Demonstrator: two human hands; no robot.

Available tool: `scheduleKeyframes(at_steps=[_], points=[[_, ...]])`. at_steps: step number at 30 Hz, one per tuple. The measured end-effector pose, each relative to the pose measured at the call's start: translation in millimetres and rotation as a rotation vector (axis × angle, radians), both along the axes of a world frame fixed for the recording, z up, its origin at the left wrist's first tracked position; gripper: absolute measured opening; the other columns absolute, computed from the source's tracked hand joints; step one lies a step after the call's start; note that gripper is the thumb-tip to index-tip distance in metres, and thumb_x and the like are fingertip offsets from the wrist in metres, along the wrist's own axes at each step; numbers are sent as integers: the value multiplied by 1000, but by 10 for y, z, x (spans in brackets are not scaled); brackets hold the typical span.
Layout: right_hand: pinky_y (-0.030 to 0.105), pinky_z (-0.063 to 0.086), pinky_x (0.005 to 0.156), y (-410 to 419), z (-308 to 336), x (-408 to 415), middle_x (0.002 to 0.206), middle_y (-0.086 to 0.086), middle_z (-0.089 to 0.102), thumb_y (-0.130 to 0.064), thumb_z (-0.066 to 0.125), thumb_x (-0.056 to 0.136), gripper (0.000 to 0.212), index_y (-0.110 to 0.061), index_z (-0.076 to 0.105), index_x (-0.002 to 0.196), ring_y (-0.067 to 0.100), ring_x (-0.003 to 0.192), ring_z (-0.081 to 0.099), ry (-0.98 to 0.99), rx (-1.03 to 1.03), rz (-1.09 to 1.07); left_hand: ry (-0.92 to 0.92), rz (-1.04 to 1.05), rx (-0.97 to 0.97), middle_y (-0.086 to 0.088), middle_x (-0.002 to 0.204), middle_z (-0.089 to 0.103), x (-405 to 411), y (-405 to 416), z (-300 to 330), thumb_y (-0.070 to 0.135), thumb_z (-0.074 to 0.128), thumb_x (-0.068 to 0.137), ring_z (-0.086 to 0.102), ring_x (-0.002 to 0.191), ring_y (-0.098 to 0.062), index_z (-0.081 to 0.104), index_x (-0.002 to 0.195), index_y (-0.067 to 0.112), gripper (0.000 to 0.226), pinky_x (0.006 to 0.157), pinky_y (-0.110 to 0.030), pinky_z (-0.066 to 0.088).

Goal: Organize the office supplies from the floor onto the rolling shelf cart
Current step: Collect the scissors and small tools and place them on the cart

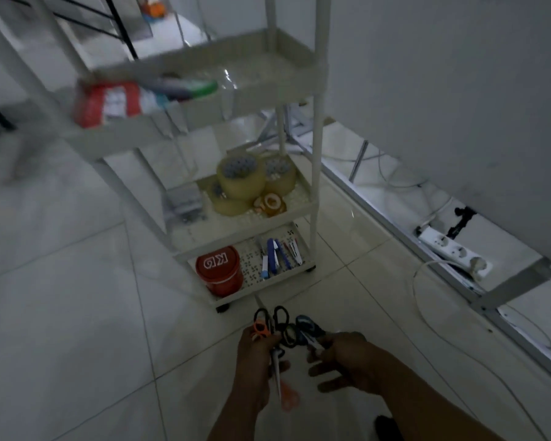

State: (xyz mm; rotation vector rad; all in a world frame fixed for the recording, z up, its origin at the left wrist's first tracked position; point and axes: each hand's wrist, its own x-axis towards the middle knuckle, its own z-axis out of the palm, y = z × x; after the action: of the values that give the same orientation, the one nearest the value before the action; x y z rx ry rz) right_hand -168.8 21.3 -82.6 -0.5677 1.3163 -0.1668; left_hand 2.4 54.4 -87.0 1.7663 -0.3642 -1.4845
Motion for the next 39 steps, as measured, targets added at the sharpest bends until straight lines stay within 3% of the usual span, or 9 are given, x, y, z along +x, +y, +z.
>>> scheduleKeyframes(at_steps=[6, 9, 12, 17, 20, 25, 30, 36, 39], points=[[31, 51, 61, -47, 767, 194, 89, 19, 67, -15, 56, 91, 16, -3, 67, 93, 29, 77, 61, 5, -169, -90, -49, -19, -37, -24, 98, 64, -130, -7, 808, 8, 61, 87, 65, 71, -33, 57, 103, 8, 17, 54, -35, 58], [40, 59, 64, -40, 1042, 231, 81, 27, 67, -15, 65, 87, 19, 4, 68, 90, 31, 68, 62, 97, -312, -117, -137, -103, -83, -23, 93, 67, -146, -83, 1115, 9, 69, 72, 68, 76, -37, 60, 91, 13, 21, 66, -52, 60], [32, 48, 55, -13, 1347, 215, 72, 21, 60, -4, 62, 88, 13, 9, 64, 93, 27, 57, 55, 84, -378, -151, -183, -162, -147, -21, 91, 66, -93, -128, 1349, 18, 69, 67, 68, 80, -31, 57, 79, 24, 18, 77, -62, 55], [28, 38, 50, -47, 2041, 159, 55, 15, 49, 6, 57, 88, 15, 9, 61, 74, 19, 46, 43, -65, -510, -200, -101, -173, -266, -15, 99, 69, -11, -109, 2145, 20, 68, 83, 68, 84, -33, 65, 102, 16, 20, 59, -35, 58], [28, 47, 54, -108, 2560, 80, 66, 16, 60, -2, 63, 87, 14, 12, 67, 89, 24, 55, 56, -79, -651, -203, -64, -201, -415, -22, 102, 70, 58, -165, 2661, 18, 70, 83, 69, 90, -42, 66, 109, 8, 28, 62, -40, 58], [31, 60, 59, -275, 3439, -16, 88, 20, 69, -3, 63, 88, 13, 7, 69, 94, 28, 76, 66, -169, -789, -248, -60, -147, -633, -17, 107, 71, 104, -334, 3640, 7, 57, 92, 69, 93, -30, 65, 104, 11, 15, 75, -40, 60], [33, 59, 57, -711, 4031, 241, 82, 19, 61, 5, 61, 86, 11, 8, 63, 96, 27, 69, 61, -109, -841, -288, 55, 1, -576, -18, 95, 59, 183, -926, 4163, -4, 38, 96, 63, 85, -29, 51, 109, 0, 19, 68, -38, 57], [27, 51, 51, -1415, 4078, 723, 71, 11, 51, 4, 53, 89, 21, -6, 49, 71, 19, 60, 54, 68, -880, -194, -172, -50, -434, -15, 83, 60, 369, -1594, 4172, 0, 42, 93, 60, 69, -20, 54, 121, 0, 31, 56, -30, 48], [21, 41, 36, -1703, 4018, 930, 69, 10, 48, -3, 54, 90, 24, -9, 44, 69, 20, 56, 50, 194, -896, -169, -228, -56, -418, -12, 73, 53, 429, -1806, 4080, 5, 50, 93, 49, 59, -16, 48, 129, -2, 37, 50, -25, 43]])
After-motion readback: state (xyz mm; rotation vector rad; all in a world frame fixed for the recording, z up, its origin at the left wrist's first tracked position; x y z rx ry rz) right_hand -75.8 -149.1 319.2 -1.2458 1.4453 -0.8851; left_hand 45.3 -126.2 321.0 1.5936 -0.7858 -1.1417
